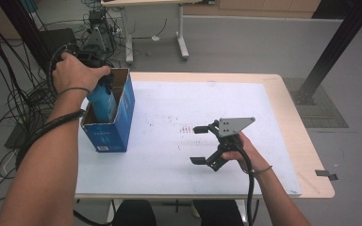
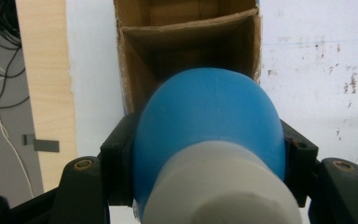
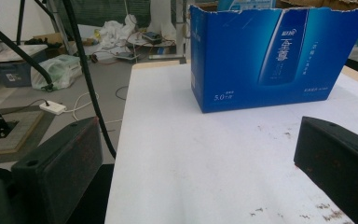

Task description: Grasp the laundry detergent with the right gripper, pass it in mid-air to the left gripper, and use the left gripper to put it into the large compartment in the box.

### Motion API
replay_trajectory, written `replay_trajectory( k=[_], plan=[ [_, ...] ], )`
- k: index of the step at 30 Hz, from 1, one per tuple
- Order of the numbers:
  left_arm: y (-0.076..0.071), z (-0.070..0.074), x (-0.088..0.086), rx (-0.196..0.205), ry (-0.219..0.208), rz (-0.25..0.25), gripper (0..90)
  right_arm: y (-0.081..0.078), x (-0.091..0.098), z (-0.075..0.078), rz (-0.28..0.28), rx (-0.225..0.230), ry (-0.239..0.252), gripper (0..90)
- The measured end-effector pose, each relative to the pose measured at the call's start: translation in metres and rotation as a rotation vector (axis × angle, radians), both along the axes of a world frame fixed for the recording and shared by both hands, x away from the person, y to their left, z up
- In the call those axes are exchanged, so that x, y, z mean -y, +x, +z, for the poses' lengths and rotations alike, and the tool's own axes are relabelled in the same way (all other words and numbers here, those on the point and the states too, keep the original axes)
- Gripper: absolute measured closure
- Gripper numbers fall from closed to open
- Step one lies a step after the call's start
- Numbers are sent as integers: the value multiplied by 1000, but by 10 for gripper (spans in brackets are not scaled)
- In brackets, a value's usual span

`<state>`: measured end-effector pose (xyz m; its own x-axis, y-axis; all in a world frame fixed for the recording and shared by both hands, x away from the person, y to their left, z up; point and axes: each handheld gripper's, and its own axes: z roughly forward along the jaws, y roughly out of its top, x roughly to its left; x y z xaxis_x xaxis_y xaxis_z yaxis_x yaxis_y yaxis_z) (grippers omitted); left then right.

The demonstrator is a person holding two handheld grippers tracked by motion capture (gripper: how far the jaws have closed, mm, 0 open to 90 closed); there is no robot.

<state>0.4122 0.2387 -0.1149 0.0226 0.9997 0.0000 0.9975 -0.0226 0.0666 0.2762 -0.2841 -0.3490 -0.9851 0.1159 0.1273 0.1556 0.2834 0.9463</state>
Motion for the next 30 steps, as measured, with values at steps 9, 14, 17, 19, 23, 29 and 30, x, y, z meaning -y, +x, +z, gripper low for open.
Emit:
replay_trajectory(
  k=[9,14,17,19,23,29,30],
  plan=[
    [0,-17,4,-10,19,-5,379,0,1,0,-1,3,-4,11],
    [2,-24,6,-21,21,-4,379,0,1,1,-2,1,-4,11],
    [3,-30,6,-25,20,-5,379,-1,2,0,-6,-1,-6,11],
    [4,-32,6,-29,19,-6,379,0,3,-1,-7,1,-5,11],
    [5,-39,5,-38,9,-3,379,0,3,-1,-9,-2,-9,11],
    [6,-49,6,-53,16,-3,379,0,3,-2,-9,-5,-9,11],
    [6,-49,6,-53,16,-3,378,0,3,-2,-9,-5,-9,11]
  ],
)
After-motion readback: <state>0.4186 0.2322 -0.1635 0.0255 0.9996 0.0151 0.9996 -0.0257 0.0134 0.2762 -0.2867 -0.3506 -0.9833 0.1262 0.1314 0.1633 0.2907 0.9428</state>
